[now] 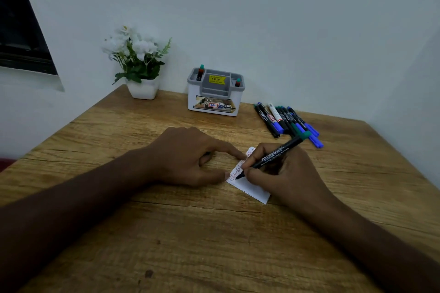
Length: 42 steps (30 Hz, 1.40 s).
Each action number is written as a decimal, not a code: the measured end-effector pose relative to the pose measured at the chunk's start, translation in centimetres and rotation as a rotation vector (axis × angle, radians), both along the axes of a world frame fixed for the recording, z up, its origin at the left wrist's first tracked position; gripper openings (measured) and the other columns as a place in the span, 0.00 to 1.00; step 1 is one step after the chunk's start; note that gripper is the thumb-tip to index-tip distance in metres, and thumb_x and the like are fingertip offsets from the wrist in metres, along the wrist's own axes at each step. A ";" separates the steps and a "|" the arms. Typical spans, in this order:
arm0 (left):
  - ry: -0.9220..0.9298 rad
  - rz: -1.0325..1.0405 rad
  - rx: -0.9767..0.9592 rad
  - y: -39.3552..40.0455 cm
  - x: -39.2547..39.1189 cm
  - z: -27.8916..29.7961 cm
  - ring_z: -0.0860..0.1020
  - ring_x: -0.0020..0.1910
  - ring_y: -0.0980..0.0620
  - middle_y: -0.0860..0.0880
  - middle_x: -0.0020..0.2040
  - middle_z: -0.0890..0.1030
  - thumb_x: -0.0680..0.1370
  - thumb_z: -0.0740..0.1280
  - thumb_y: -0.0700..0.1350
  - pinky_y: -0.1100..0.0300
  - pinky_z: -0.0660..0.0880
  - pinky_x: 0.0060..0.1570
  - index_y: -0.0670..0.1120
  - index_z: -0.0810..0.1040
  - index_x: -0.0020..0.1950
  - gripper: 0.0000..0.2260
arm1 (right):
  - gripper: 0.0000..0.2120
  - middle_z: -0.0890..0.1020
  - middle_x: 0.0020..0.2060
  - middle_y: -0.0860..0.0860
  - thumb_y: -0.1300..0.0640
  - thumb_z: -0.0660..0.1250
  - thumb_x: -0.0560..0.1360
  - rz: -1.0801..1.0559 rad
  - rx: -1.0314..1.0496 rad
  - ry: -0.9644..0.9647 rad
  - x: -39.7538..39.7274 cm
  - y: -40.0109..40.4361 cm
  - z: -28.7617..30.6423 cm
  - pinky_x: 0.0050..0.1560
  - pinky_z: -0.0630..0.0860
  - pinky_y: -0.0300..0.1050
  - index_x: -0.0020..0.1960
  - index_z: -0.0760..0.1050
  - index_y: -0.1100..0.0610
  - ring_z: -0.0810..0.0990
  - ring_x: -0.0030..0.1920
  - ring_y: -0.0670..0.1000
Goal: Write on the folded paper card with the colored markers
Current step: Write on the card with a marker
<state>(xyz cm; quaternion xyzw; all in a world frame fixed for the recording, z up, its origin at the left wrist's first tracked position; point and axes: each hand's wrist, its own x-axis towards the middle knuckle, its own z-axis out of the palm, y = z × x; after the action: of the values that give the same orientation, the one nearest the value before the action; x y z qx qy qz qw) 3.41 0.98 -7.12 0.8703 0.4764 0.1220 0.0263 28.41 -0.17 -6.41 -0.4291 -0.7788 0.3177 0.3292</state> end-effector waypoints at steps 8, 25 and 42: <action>0.008 0.021 -0.001 -0.1 0.2 0.2 0.76 0.34 0.58 0.54 0.33 0.77 0.76 0.60 0.71 0.55 0.74 0.32 0.76 0.63 0.73 0.25 | 0.05 0.89 0.40 0.44 0.55 0.76 0.72 0.019 -0.005 -0.003 0.0 0.1 -0.1 0.46 0.82 0.49 0.40 0.86 0.46 0.86 0.44 0.48; 0.003 0.054 -0.035 -0.2 0.5 0.4 0.77 0.34 0.58 0.54 0.33 0.78 0.74 0.59 0.73 0.61 0.67 0.31 0.77 0.63 0.72 0.26 | 0.04 0.88 0.40 0.44 0.55 0.76 0.72 0.024 -0.026 -0.011 0.1 0.2 -0.1 0.44 0.82 0.44 0.39 0.85 0.47 0.85 0.42 0.44; 0.017 0.064 -0.033 -0.4 0.6 0.5 0.76 0.34 0.60 0.54 0.34 0.78 0.73 0.58 0.73 0.60 0.67 0.30 0.77 0.62 0.72 0.26 | 0.06 0.88 0.39 0.46 0.59 0.76 0.74 -0.036 -0.058 0.019 0.2 0.7 -0.2 0.40 0.82 0.42 0.41 0.85 0.48 0.84 0.36 0.43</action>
<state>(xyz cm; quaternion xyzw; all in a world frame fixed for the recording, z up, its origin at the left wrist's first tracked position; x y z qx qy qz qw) 4.06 0.60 -6.57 0.8551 0.5062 0.1075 0.0328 28.64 0.51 -6.65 -0.4496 -0.7581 0.3383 0.3297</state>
